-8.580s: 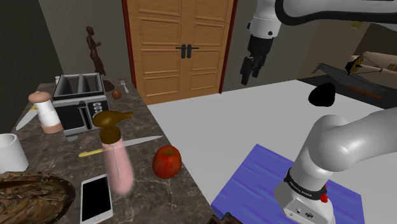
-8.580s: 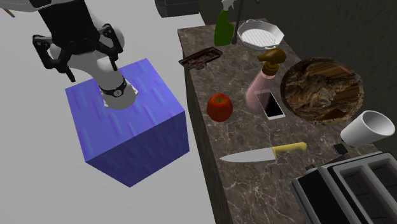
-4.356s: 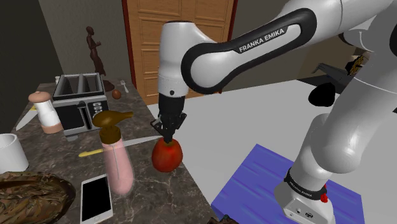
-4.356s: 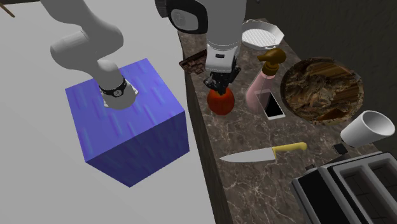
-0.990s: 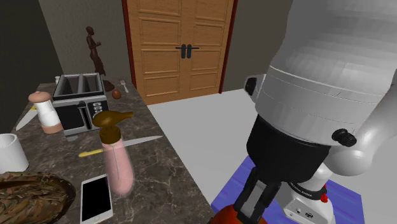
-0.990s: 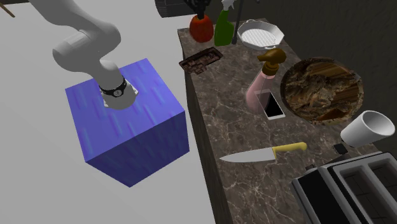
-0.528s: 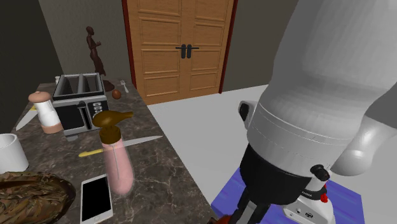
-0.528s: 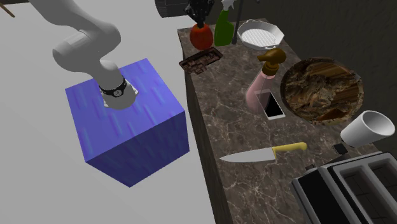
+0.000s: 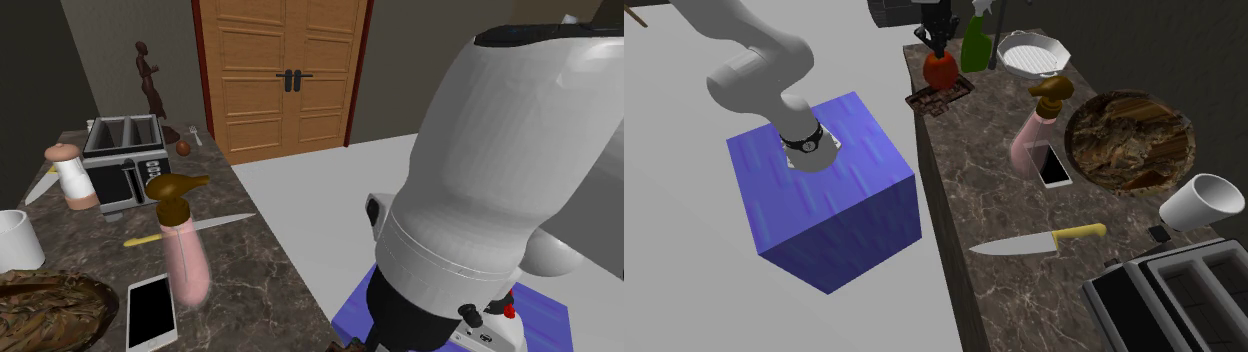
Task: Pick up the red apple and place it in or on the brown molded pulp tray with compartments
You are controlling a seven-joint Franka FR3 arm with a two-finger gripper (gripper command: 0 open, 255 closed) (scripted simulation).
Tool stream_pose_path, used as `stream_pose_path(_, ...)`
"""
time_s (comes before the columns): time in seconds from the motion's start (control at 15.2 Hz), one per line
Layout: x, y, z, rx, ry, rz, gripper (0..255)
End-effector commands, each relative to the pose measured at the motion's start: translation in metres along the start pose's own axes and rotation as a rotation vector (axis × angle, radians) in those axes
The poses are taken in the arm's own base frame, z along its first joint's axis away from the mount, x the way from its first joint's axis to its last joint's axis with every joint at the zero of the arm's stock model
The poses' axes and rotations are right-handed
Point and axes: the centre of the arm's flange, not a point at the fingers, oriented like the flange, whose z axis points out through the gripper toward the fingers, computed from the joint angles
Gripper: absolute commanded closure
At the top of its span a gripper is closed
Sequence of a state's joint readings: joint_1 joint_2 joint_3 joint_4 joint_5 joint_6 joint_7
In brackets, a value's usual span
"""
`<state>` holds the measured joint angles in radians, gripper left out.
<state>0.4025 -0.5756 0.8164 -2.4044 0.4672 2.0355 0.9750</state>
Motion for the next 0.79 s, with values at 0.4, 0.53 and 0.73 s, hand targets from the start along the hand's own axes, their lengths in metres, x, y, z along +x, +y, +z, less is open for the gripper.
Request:
stream_pose_path(0.4, -0.0005, 0.0013, 0.0091, 0.001, 0.0, 0.0, 255)
stream_pose_path(0.53, -0.0005, 0.0013, 0.0091, 0.001, 0.0, 0.0, 0)
stream_pose_path(0.73, -0.0005, 0.0013, 0.0091, 0.001, 0.0, 0.0, 0)
